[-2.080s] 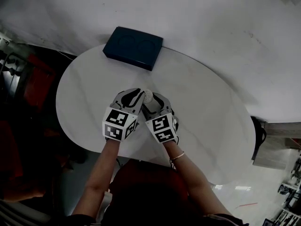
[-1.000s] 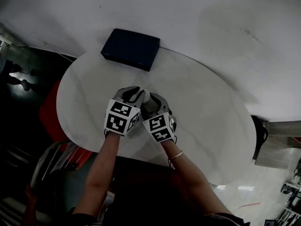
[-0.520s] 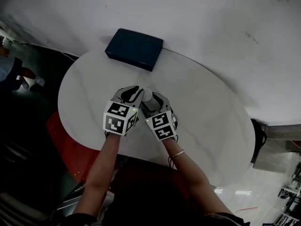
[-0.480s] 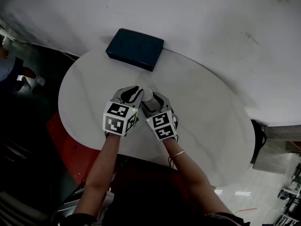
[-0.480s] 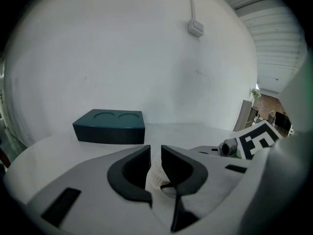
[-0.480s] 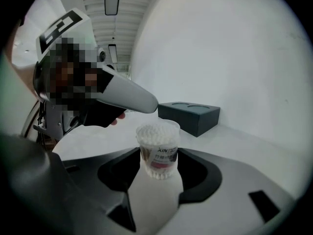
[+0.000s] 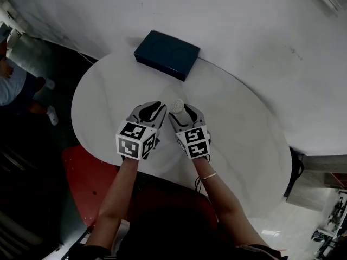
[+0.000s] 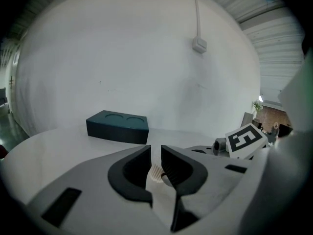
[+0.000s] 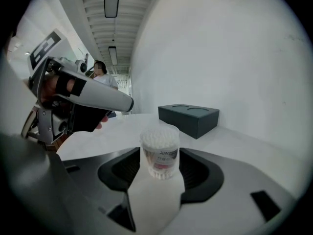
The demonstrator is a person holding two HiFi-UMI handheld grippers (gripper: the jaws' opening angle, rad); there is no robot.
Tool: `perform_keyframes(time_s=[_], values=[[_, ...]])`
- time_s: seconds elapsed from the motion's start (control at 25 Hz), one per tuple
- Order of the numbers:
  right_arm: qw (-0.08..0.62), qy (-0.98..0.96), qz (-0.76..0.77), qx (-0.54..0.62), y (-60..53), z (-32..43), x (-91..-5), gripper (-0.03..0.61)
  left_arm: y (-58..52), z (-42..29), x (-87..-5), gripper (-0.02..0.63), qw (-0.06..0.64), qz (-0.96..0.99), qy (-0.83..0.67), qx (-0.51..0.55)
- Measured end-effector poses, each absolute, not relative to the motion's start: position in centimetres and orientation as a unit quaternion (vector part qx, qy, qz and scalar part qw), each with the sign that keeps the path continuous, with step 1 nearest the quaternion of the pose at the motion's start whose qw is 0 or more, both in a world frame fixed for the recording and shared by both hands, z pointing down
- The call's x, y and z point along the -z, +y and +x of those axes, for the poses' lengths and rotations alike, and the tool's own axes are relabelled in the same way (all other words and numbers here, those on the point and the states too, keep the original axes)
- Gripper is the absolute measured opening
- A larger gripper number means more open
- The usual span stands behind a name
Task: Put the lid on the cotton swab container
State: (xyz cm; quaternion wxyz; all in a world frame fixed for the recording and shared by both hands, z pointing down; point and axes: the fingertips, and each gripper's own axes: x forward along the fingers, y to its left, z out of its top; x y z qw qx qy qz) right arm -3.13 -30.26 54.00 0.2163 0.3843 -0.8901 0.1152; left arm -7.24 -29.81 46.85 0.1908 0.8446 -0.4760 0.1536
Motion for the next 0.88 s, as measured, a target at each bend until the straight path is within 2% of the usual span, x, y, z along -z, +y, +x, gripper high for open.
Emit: perform_keyframes(time_s=[0.24, 0.76, 0.88], values=[[0.221, -0.89, 0.382, -0.118, -28.9, -2.8, -53.1, 0.244, -28.3, -8.5, -46.4, 0.061, 0.187, 0.837, -0.494, -0.142], [0.163, -0.896, 0.389, -0.141, -23.9, -3.0, -49.2, 0.241, -24.4, -10.6, -46.9, 0.061, 0.192, 0.828, -0.511, -0.129], [0.156, -0.895, 0.394, -0.142, -22.9, -2.9, -48.8, 0.214, -23.4, -10.5, -47.0, 0.061, 0.191, 0.829, -0.51, -0.126]])
